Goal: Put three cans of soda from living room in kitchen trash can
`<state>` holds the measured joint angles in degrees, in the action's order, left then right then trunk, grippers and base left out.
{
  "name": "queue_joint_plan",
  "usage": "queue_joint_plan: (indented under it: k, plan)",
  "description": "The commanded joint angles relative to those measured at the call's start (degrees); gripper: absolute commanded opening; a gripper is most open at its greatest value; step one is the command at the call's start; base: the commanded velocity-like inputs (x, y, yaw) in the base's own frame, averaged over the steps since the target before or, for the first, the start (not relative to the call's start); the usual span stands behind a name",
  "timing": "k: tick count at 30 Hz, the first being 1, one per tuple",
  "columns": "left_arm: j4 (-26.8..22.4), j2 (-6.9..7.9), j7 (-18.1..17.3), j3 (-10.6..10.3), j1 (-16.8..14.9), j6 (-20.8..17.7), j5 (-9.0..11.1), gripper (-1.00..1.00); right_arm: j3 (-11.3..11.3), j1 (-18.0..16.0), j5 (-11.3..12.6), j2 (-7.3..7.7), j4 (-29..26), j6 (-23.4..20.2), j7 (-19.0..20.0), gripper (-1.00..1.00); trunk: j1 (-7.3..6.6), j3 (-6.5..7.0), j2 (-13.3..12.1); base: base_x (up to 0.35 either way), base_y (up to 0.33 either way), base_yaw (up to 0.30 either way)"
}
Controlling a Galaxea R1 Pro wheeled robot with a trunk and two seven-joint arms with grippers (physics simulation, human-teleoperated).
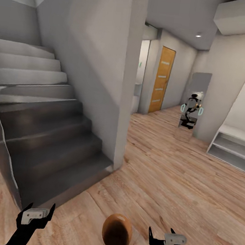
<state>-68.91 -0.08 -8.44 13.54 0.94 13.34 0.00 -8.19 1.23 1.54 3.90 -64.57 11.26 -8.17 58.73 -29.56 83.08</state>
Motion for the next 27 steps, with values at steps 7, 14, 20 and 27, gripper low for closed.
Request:
queue_joint_plan:
  k: [7,14,20,27]
  plan:
    - [0.0,0.00,0.0,0.0,0.0,-0.1,0.0,1.00,-0.5,0.0,0.0,0.02,0.1,-0.2,0.0,1.00,0.00,0.00,0.0,0.086,-0.179,0.007]
    - [-0.1,0.08,-0.3,0.0,-0.1,-0.5,-0.1,1.00,-0.7,-0.6,-0.1,-0.02,0.0,-4.0,-0.2,1.00,0.00,0.00,0.0,0.011,-0.024,0.001]
    - [-0.6,0.24,-0.6,0.0,0.0,-4.3,0.0,1.00,-0.7,-0.7,0.1,-0.07,-0.8,-4.9,0.2,1.00,0.00,0.00,0.0,0.002,-0.003,0.000]
    - [-0.1,0.40,-1.3,0.1,0.1,-6.3,-0.1,1.00,-4.7,-0.8,0.4,-0.20,-3.5,-8.8,0.4,1.00,0.00,0.00,0.0,0.000,0.000,0.000]
